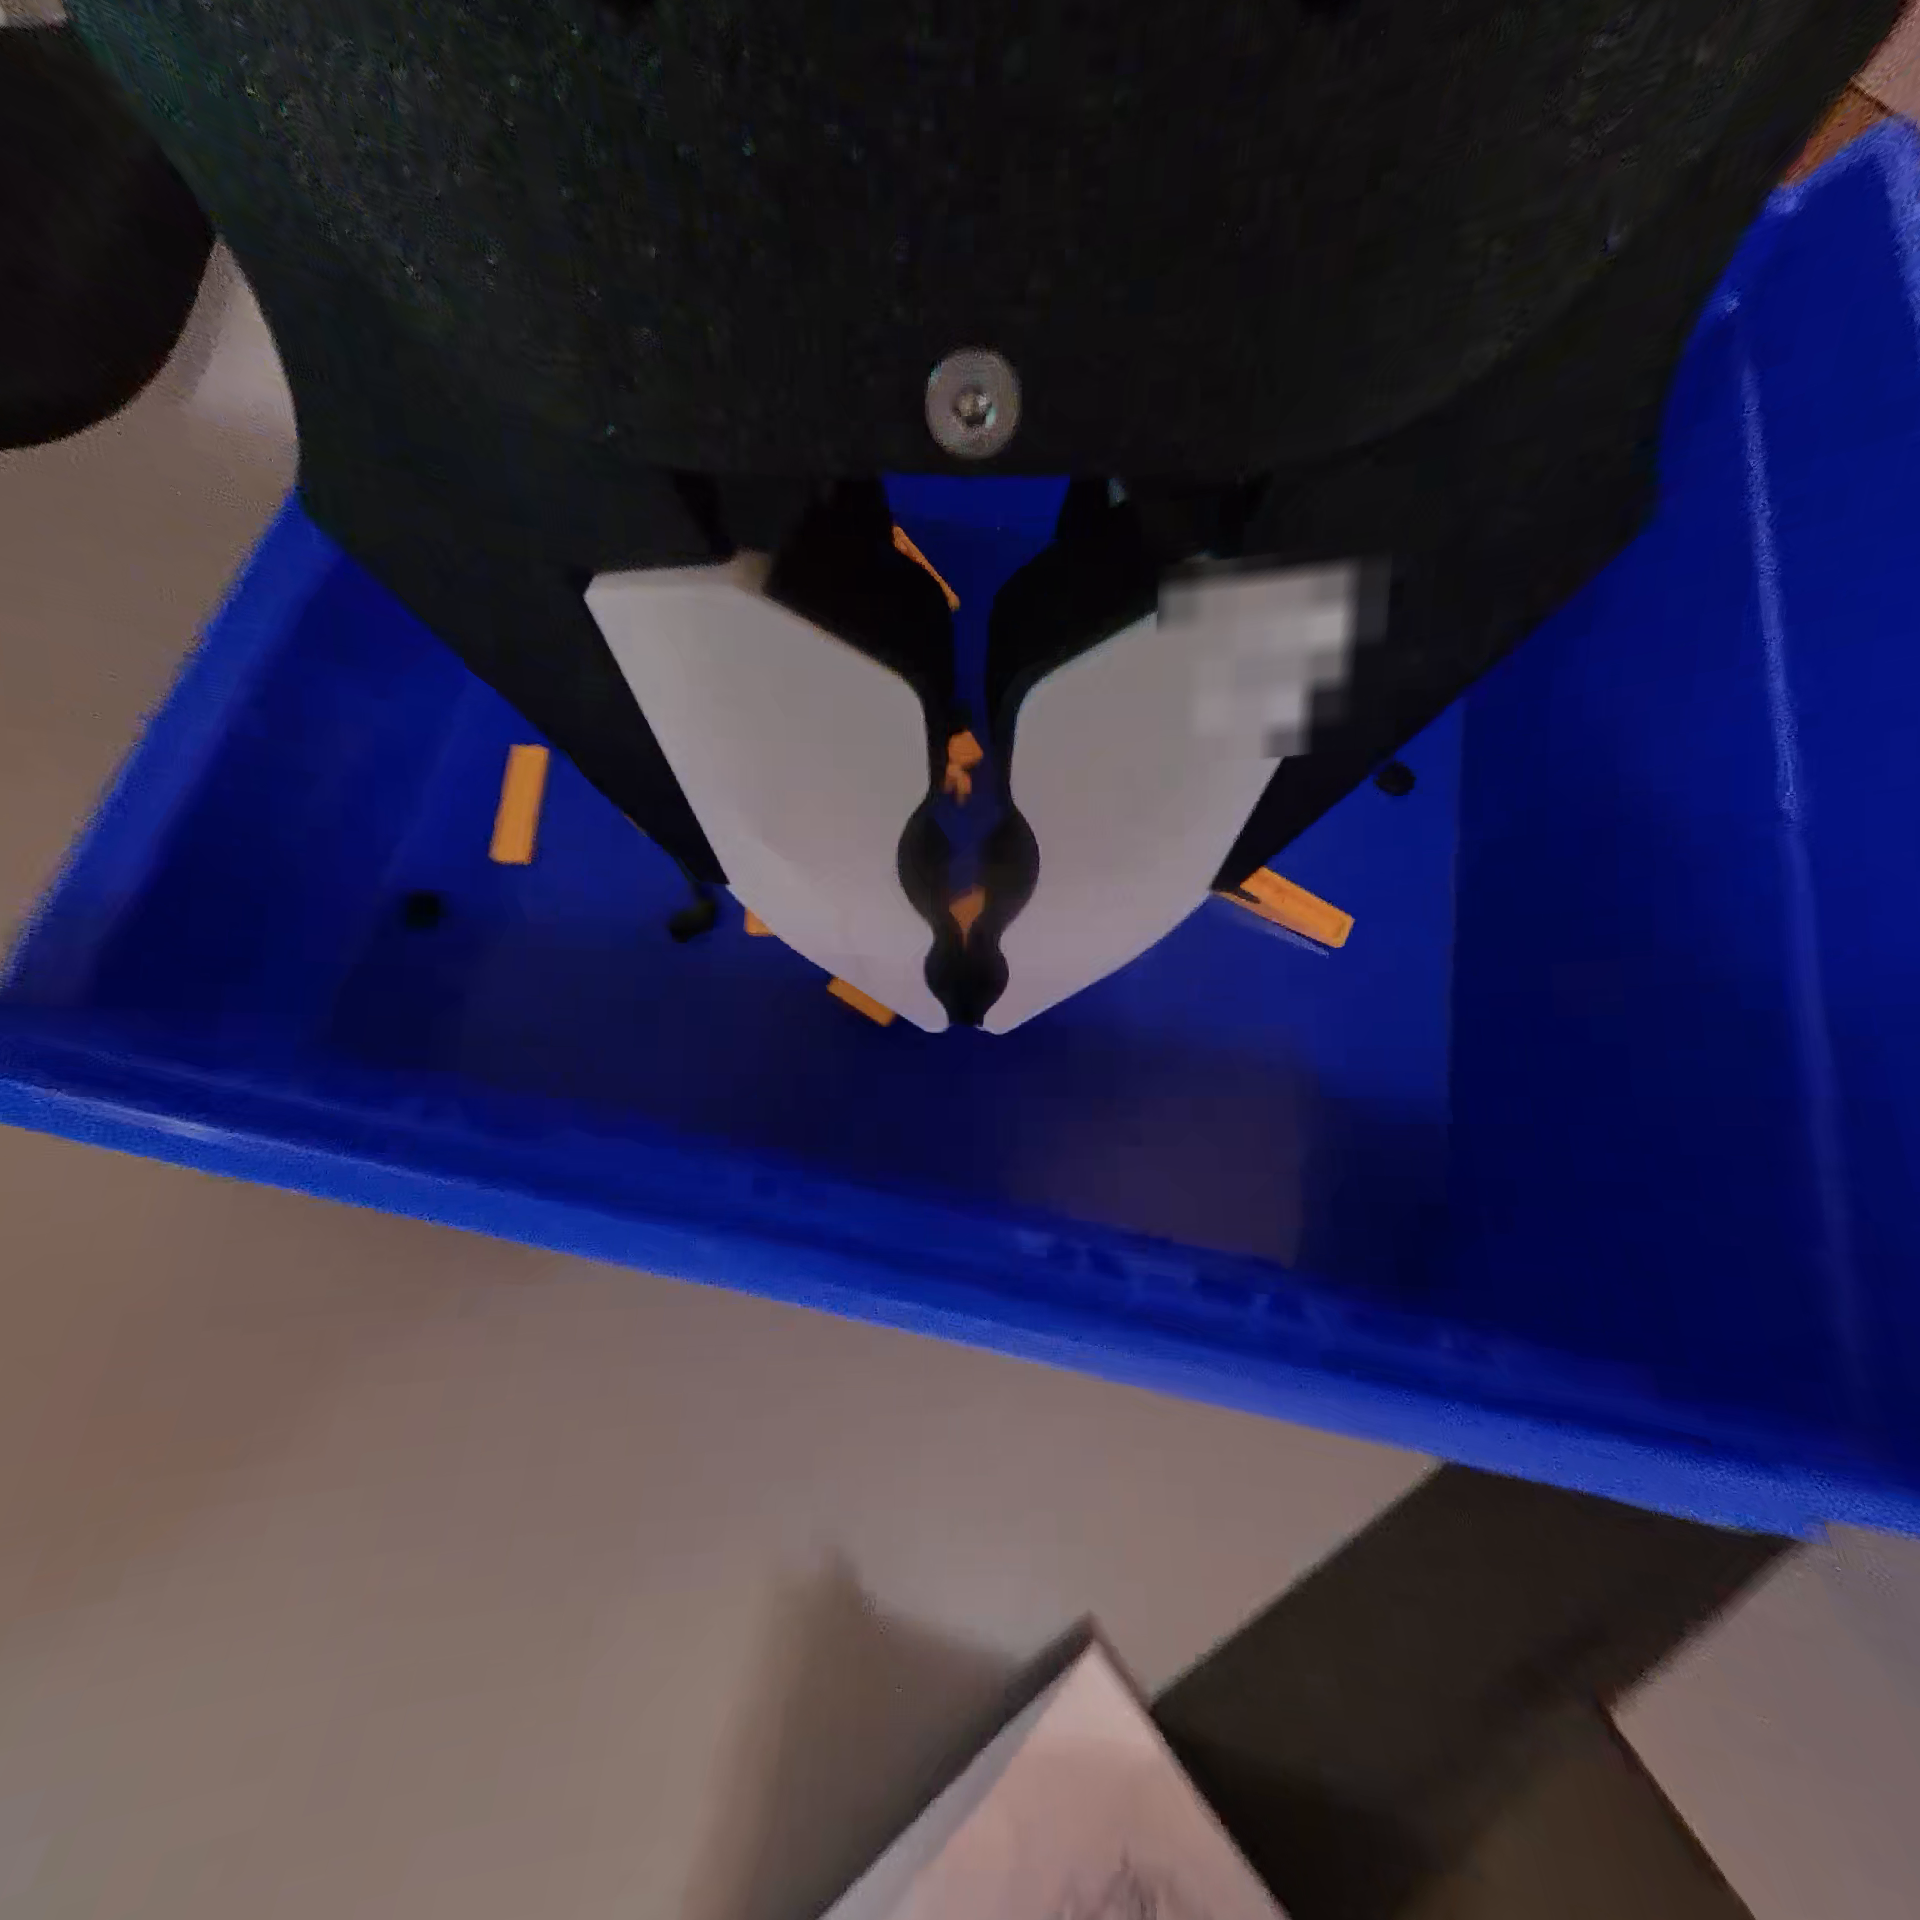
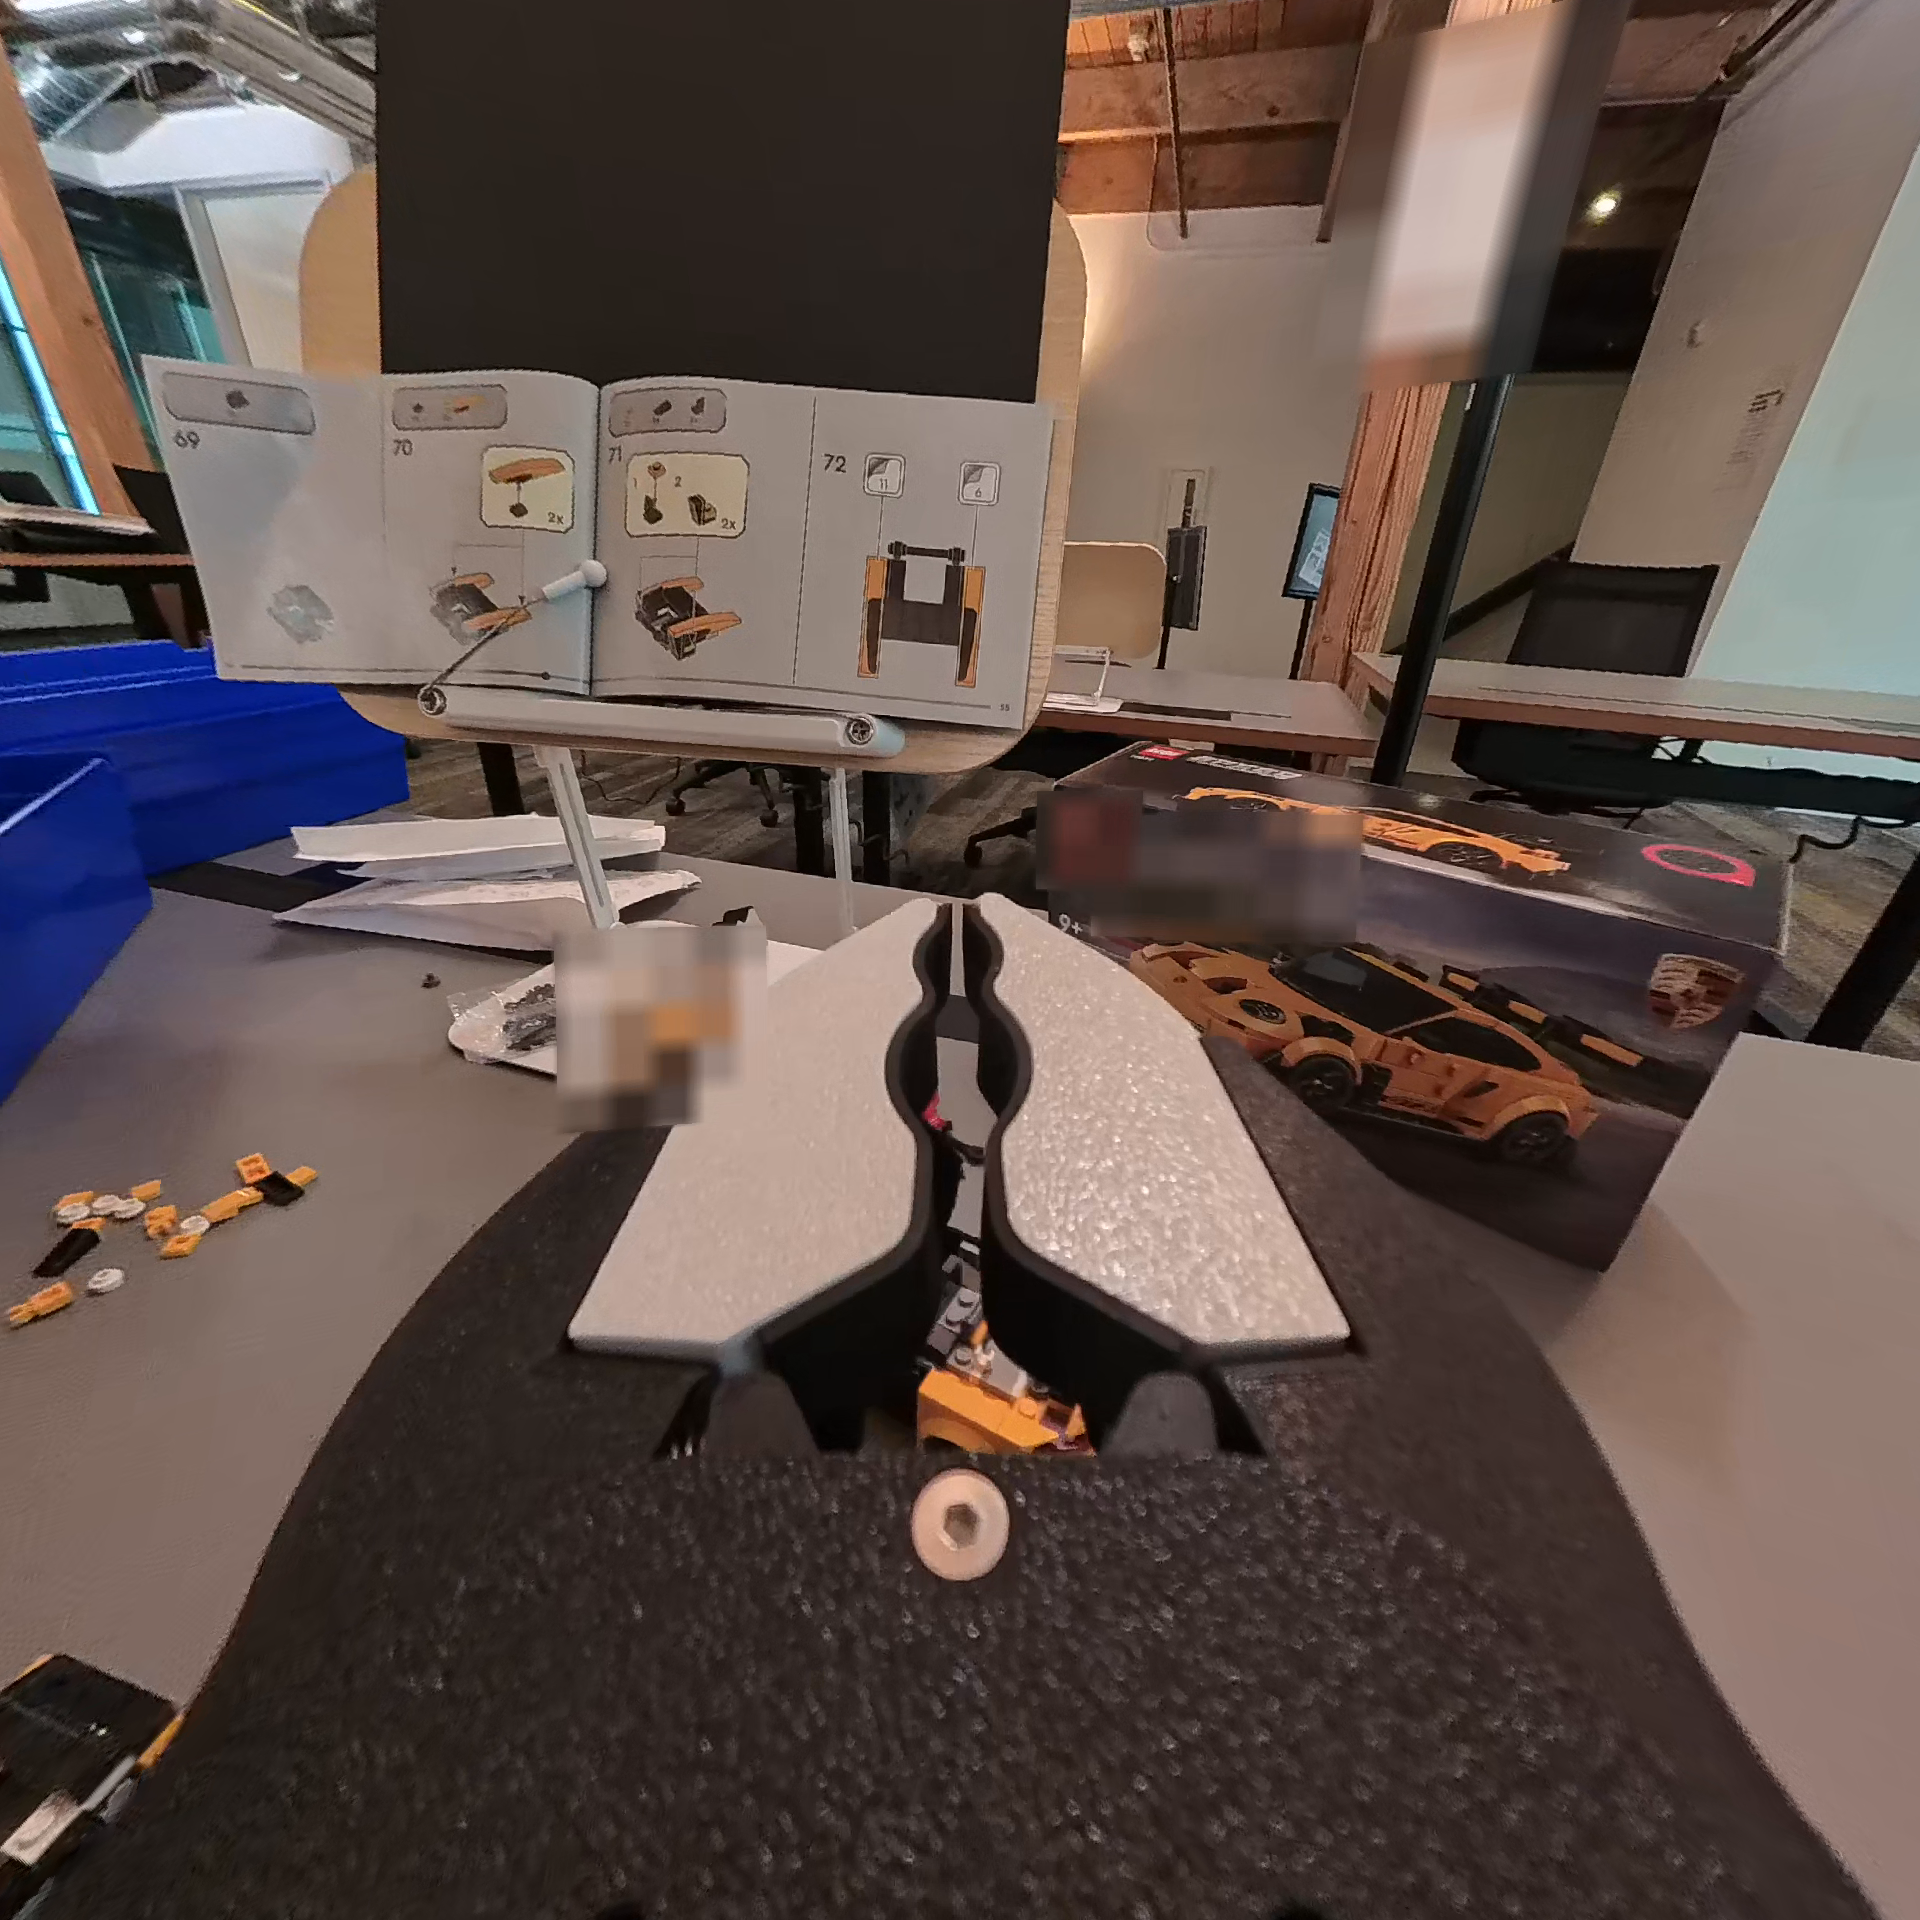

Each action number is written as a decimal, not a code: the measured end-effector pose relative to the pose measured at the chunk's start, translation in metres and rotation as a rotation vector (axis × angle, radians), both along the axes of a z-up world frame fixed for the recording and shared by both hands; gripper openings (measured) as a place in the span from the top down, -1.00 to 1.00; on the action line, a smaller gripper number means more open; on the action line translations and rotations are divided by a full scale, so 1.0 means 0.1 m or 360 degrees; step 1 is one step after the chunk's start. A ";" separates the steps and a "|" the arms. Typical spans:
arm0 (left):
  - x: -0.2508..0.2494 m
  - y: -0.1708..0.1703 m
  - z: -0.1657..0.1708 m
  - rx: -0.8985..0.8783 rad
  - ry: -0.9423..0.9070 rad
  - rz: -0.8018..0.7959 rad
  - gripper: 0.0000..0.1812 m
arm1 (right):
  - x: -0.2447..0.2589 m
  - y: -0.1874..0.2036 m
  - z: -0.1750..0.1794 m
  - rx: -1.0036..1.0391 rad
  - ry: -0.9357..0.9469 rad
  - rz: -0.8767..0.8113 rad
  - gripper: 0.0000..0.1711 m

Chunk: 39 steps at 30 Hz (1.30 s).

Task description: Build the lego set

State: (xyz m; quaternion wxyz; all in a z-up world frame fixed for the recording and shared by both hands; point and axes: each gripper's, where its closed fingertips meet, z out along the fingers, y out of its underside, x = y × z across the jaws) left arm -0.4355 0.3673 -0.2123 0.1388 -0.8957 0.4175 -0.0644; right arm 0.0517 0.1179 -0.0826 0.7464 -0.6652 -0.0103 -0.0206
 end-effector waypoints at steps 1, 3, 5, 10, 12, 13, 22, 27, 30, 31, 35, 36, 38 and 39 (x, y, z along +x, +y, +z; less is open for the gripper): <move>0.07 -0.05 0.16 0.0052 -0.0091 -0.0034 1.00 | 0.00 0.00 0.01 0.0003 0.0004 0.0005 0.98; 0.23 -0.20 0.51 0.0175 -0.0259 -0.0106 1.00 | -0.02 -0.01 0.02 0.0011 0.0003 0.0010 0.98; 0.26 -0.28 0.72 0.0331 -0.0252 -0.0130 1.00 | -0.03 -0.01 0.02 0.0010 0.0008 0.0023 0.98; -0.03 -0.22 0.30 0.0314 0.0107 -0.0094 1.00 | -0.12 -0.02 0.04 0.0019 0.0011 0.0068 0.98; -0.10 -0.19 0.04 0.0213 0.0178 -0.0117 0.89 | -0.14 -0.03 0.06 0.0031 -0.0010 0.0072 0.98; -0.12 -0.18 -0.07 0.0166 0.0192 -0.0136 0.84 | -0.14 -0.04 0.07 0.0035 -0.0017 0.0070 0.98; -0.21 -0.07 -0.48 -0.0061 0.0363 -0.0226 0.90 | -0.15 -0.01 0.03 0.0010 0.0002 0.0096 0.98; -0.04 -0.24 0.06 0.0086 0.0211 -0.0235 0.96 | -0.14 -0.05 0.10 0.0046 0.0030 0.0111 0.98; 0.38 -0.60 0.55 0.0202 -0.0080 -0.0352 0.97 | -0.16 -0.08 0.14 0.0063 0.0054 0.0141 0.98; 0.58 -0.78 0.68 0.0212 -0.0205 -0.0407 0.97 | -0.18 -0.09 0.15 0.0070 0.0054 0.0150 0.98; 1.47 -1.63 0.93 0.0116 -0.0651 -0.0640 0.97 | -0.23 -0.13 0.21 0.0108 0.0008 0.0175 0.99; 1.68 -1.85 0.89 0.0067 -0.0712 -0.0702 0.97 | -0.24 -0.14 0.23 0.0117 -0.0011 0.0175 0.99; 2.07 -2.26 0.70 0.0007 -0.0728 -0.0843 0.97 | -0.25 -0.14 0.23 0.0118 -0.0034 0.0173 0.99; 2.24 -2.43 0.56 0.0006 -0.0683 -0.0918 0.97 | -0.25 -0.14 0.22 0.0114 -0.0036 0.0174 0.98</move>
